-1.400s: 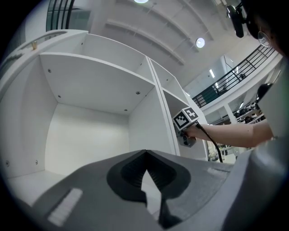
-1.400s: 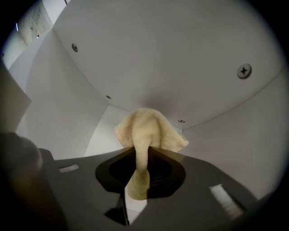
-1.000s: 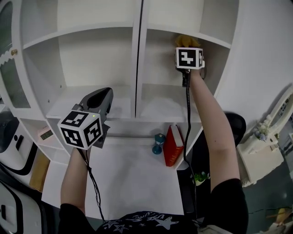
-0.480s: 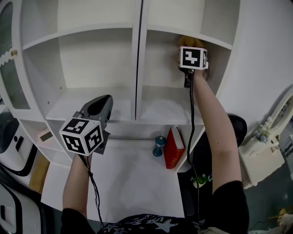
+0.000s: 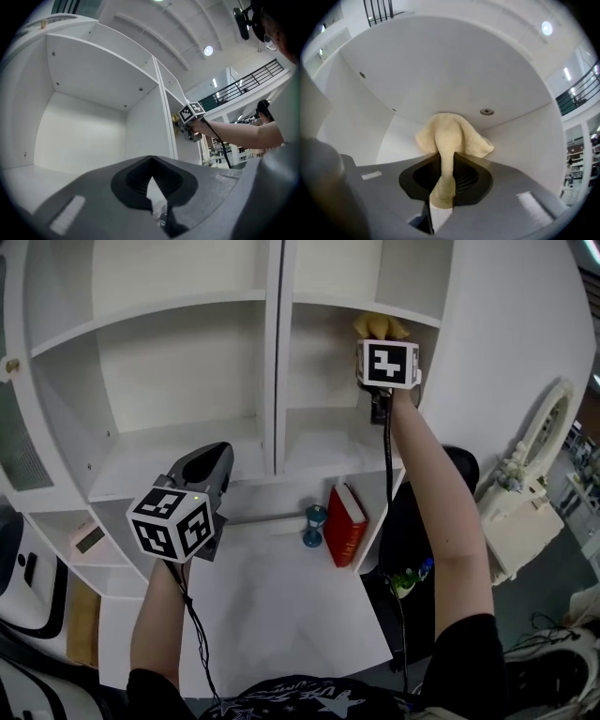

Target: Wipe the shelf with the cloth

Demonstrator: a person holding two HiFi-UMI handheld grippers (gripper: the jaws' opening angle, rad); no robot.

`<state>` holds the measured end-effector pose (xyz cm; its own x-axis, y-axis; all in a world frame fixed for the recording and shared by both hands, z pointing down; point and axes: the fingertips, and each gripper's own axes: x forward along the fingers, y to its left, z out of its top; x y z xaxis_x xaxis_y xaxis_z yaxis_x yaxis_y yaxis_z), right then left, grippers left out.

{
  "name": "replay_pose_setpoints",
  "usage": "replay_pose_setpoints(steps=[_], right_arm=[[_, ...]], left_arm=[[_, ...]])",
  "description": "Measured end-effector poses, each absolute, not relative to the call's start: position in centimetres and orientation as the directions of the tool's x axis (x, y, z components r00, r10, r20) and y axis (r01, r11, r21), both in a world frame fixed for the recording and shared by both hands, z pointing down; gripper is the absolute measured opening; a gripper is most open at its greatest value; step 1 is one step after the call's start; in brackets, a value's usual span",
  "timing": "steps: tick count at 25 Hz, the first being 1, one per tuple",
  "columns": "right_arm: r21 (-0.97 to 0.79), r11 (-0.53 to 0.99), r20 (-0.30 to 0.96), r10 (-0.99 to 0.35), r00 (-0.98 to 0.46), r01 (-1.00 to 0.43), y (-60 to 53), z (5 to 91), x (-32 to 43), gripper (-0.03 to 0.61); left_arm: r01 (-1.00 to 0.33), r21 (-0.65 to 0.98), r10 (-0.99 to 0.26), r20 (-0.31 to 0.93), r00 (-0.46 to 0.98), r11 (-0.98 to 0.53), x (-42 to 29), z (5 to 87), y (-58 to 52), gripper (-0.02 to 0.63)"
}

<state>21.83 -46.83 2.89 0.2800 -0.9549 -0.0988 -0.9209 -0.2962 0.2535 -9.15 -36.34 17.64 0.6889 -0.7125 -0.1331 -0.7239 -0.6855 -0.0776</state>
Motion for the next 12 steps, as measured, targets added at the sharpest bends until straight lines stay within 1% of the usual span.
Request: replay_pose_setpoints(steps=[3, 7, 12], right_arm=[[0.231, -0.323, -0.086, -0.946, 0.312, -0.918, -44.9, 3.2, 22.2, 0.081], [0.223, -0.319, -0.109, -0.947, 0.301, -0.921, -43.1, 3.4, 21.7, 0.081], [0.216, -0.357, -0.111, -0.934, 0.340, -0.909, -40.1, 4.5, 22.0, 0.081]], left_arm=[[-0.692, -0.082, -0.681, -0.125, 0.721, -0.717, -9.2, 17.6, -35.8, 0.000], [-0.654, -0.084, -0.643, -0.125, 0.756, -0.752, -9.4, 17.5, -35.3, 0.000], [-0.600, -0.083, -0.588, -0.130, 0.798, -0.796, -8.8, 17.7, -35.0, 0.000]])
